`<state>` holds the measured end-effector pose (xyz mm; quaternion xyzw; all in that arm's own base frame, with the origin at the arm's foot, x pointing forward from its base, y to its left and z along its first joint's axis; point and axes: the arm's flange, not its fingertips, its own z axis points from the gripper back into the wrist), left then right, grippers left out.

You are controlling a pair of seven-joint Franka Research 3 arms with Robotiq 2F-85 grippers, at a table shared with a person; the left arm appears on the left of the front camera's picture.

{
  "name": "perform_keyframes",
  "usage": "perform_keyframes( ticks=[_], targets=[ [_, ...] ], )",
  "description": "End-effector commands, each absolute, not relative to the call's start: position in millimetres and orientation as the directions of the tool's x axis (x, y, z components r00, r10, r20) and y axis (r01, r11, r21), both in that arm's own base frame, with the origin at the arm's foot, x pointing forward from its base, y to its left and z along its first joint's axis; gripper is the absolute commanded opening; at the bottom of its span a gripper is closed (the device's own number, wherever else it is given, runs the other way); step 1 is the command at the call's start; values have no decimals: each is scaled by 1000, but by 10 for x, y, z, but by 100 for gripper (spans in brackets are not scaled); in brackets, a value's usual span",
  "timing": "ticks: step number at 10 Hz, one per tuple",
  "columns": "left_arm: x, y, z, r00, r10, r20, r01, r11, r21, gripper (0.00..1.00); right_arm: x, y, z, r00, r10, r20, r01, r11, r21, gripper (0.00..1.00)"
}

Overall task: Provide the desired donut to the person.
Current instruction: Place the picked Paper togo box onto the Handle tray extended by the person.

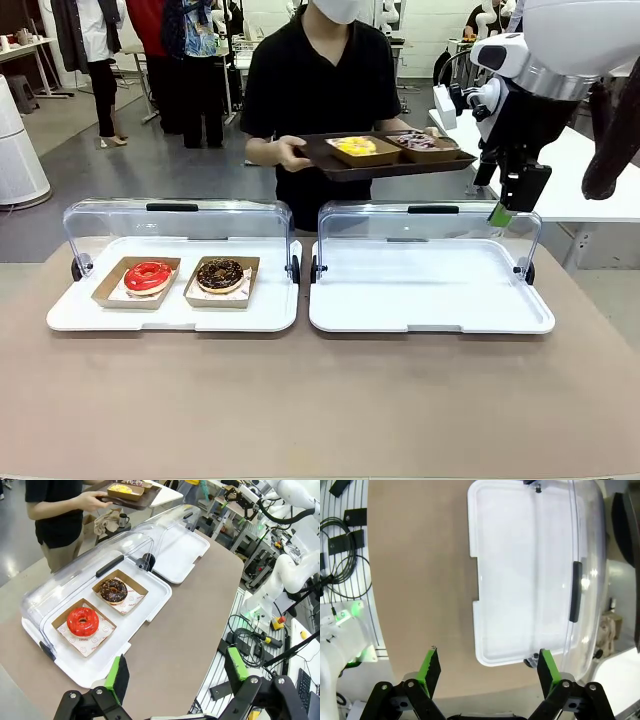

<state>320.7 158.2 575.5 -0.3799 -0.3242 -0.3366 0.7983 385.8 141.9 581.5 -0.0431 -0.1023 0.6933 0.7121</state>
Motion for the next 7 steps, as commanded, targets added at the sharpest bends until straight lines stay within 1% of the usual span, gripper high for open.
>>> perform_keyframes(
  ticks=[1, 7],
  targets=[
    [3194, 1595, 5748, 541, -293, 788, 799, 472, -373, 100, 3853, 1416, 5803, 26, 997, 76, -980, 40, -197, 100],
    [3194, 1595, 5748, 541, -293, 788, 799, 472, -373, 100, 3853, 1416, 5803, 26, 997, 76, -980, 40, -197, 100]
  ],
)
